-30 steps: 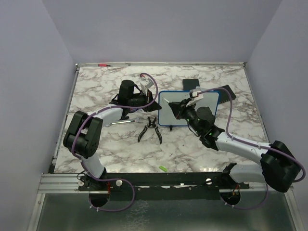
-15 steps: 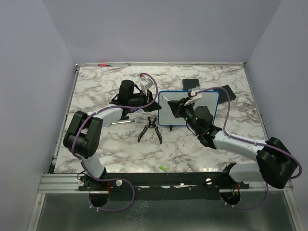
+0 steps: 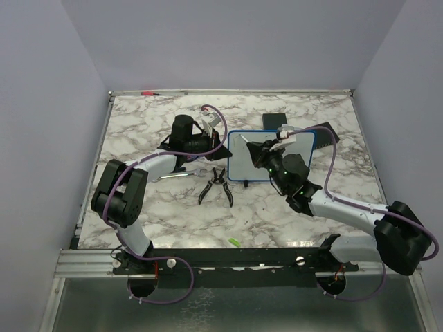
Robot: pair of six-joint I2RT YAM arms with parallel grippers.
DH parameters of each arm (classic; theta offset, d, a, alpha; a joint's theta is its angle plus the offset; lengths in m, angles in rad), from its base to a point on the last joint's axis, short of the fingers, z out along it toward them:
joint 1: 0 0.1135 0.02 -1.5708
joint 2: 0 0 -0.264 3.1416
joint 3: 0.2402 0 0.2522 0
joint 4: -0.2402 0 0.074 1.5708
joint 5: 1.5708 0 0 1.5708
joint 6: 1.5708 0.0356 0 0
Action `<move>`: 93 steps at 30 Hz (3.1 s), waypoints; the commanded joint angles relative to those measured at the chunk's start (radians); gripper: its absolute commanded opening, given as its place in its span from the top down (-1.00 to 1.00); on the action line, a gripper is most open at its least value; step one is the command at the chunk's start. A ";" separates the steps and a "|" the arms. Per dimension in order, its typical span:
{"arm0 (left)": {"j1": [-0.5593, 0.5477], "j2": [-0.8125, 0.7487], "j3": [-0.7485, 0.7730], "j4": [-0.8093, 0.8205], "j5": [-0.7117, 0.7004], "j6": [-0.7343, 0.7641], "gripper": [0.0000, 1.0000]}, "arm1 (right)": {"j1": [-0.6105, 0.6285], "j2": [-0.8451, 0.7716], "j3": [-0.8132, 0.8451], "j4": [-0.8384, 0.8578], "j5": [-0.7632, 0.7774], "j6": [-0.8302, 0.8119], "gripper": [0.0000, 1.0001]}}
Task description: Write a sentence on the whiteboard
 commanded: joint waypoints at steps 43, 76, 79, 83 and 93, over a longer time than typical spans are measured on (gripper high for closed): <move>-0.006 0.002 0.021 -0.033 -0.022 0.015 1.00 | 0.017 0.066 -0.052 -0.018 -0.028 0.058 0.99; -0.006 0.008 0.035 -0.074 -0.055 0.031 1.00 | -0.020 -0.112 -0.114 -0.058 -0.068 0.049 0.99; -0.006 0.011 0.036 -0.075 -0.054 0.031 1.00 | -0.020 -0.099 -0.114 -0.045 -0.077 0.050 0.99; -0.007 0.014 0.036 -0.076 -0.053 0.030 1.00 | -0.020 -0.082 -0.114 -0.029 -0.080 0.050 0.99; -0.006 0.014 0.036 -0.076 -0.052 0.031 1.00 | -0.021 -0.053 -0.099 0.005 -0.073 0.036 0.99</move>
